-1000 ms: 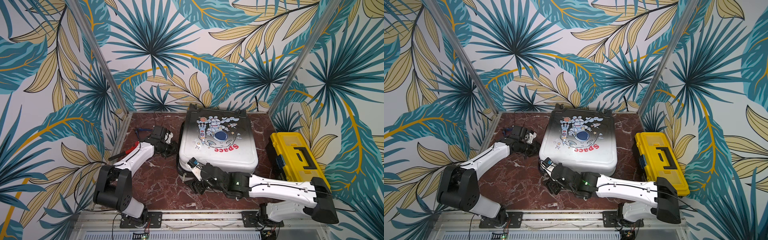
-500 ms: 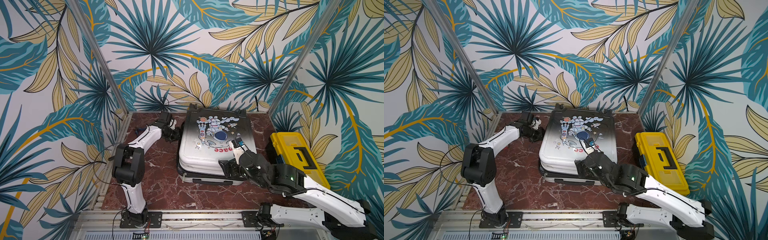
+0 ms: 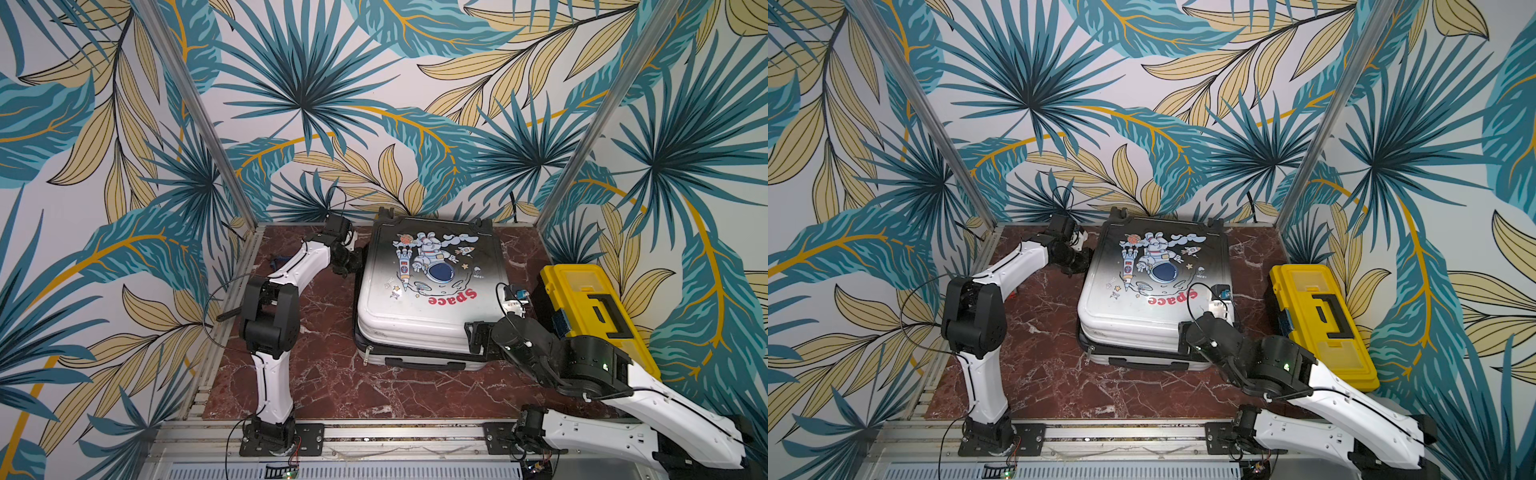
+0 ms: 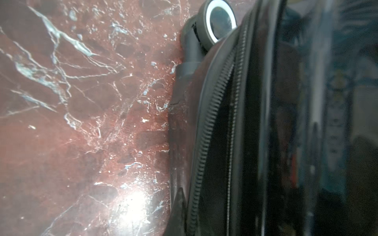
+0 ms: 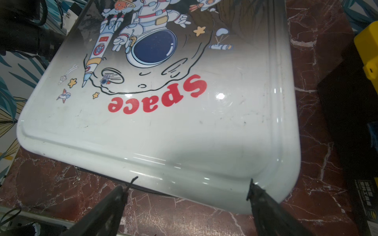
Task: Close the suitcase zippers
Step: Adjust the suitcase at the center of the board.
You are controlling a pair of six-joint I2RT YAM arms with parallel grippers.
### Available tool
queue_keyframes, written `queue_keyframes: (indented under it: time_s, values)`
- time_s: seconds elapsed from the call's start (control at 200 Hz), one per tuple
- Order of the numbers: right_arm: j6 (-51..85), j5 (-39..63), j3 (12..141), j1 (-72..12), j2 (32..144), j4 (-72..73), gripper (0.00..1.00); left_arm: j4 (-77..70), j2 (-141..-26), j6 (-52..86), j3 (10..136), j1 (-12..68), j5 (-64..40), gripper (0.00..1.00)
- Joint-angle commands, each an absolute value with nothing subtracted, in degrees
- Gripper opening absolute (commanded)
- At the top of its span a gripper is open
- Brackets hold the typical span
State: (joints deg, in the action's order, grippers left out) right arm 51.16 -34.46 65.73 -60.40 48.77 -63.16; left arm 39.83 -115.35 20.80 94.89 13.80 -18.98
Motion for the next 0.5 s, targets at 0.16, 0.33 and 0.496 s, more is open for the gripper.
queue_keyframes:
  time_s: [0.16, 0.33, 0.496]
  values:
    - [69.1, -31.6, 60.0, -60.0, 46.5, -60.6, 0.97, 40.5, -109.3, 20.5, 88.7, 12.5, -16.0, 0.00]
    - [77.6, -29.7, 58.0, -59.7, 45.2, -61.6, 0.99, 40.5, -104.7, 21.0, 84.2, 12.3, -12.8, 0.00]
    - [80.2, -33.0, 57.9, -59.4, 43.2, -65.0, 0.99, 40.3, -101.5, 22.0, 80.4, 12.1, -11.2, 0.00]
